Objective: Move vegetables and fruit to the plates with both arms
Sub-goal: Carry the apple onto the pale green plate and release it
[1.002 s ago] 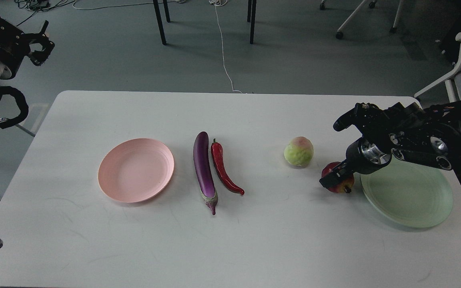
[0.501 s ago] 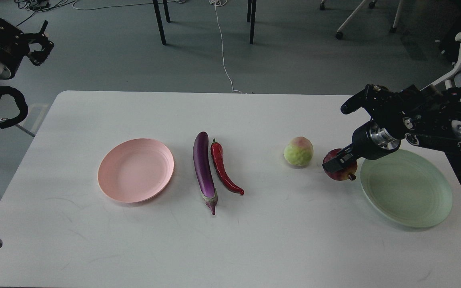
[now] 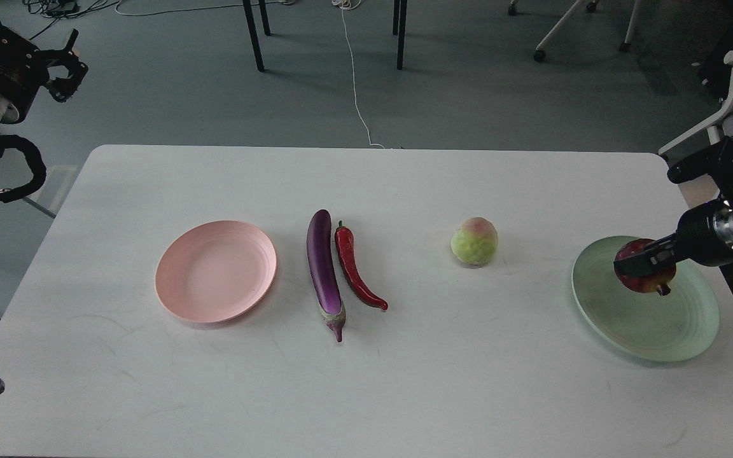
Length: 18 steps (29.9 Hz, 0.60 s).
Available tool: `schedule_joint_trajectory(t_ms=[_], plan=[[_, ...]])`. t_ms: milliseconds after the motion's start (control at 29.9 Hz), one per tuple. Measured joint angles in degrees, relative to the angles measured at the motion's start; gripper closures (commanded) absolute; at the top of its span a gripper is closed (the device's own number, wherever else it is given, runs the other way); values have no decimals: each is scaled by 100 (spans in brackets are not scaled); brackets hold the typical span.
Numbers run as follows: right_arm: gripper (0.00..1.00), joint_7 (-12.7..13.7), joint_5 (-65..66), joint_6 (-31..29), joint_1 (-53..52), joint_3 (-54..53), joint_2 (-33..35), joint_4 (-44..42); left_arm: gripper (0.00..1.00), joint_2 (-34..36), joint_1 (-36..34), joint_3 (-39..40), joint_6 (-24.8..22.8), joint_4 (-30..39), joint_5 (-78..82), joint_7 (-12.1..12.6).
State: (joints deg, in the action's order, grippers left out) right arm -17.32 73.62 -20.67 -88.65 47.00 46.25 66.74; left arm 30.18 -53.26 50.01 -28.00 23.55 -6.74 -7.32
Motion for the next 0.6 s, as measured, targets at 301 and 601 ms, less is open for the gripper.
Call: schedule_joint_trajectory(t_ms=[301,601], plan=[[22,37,13,489,555,-10,123,-6,1,-37,-15,0,0,10,41,3],[2,38,0,536,611,-260,312,60,1,-81,-18,0,0,6,42,-4]])
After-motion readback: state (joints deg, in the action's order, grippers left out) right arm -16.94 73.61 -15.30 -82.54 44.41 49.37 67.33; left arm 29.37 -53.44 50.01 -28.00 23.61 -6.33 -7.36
